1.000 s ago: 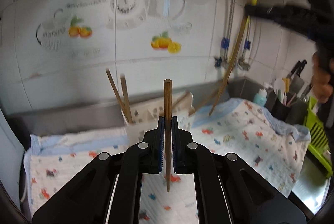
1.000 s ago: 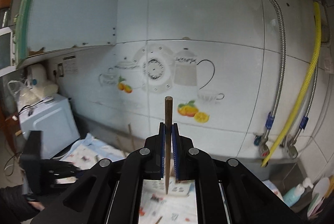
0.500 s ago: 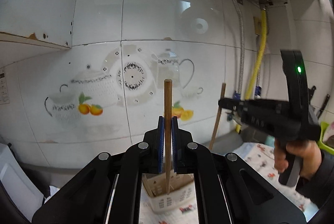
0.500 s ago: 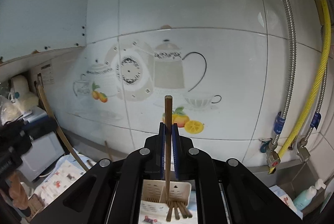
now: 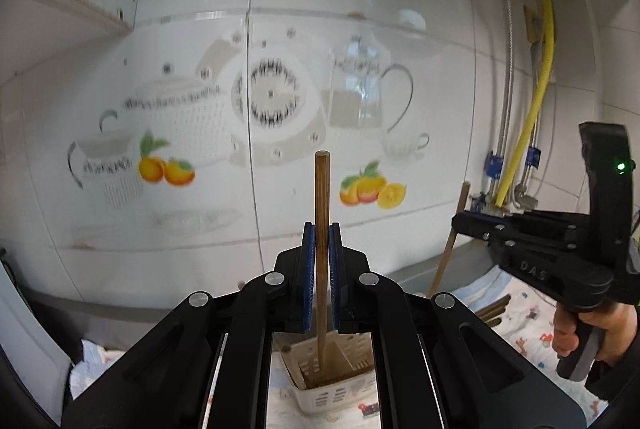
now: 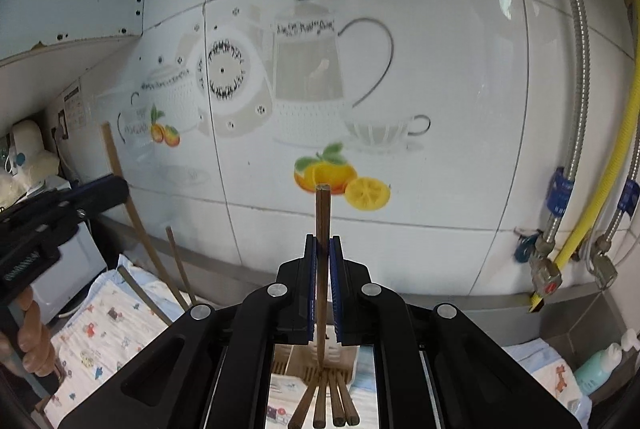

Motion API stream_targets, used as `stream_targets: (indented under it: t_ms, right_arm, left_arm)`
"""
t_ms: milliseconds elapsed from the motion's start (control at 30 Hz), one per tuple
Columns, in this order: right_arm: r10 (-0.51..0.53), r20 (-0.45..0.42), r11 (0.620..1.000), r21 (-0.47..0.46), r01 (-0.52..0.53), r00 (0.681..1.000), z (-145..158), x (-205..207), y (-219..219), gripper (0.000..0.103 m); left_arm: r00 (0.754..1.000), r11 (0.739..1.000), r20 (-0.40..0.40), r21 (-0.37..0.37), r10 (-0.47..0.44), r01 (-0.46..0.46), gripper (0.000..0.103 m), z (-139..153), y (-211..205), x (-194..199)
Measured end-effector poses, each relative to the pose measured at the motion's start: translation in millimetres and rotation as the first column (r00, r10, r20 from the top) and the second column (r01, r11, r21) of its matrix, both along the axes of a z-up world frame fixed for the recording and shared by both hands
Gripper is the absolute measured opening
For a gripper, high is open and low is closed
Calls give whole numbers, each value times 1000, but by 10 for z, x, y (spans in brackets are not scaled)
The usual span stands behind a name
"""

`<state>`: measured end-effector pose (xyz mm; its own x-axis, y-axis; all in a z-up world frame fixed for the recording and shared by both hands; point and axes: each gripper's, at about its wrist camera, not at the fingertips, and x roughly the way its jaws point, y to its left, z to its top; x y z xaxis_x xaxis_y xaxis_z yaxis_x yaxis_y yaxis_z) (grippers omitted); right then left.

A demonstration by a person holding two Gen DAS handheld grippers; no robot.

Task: Organize utensils
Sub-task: 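Open the left tool in the holder while the right tool releases its chopstick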

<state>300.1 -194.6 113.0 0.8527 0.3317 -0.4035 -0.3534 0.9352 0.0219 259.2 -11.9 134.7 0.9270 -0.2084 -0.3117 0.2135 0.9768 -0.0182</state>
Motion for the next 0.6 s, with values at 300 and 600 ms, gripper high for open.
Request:
stream_targets:
  t_ms: [300,600]
  right_arm:
    - [4,-24,1000,-11,-5,1000,-58,-45,-8,7]
    - [-3,-3,1000,1,3,1000,59,-180,-81,9]
  left_arm:
    - [997,1000,-71,8,-12,12,6,-224,0,101]
    - [997,1000,-73,-1,-17,17,9,-192,8,52]
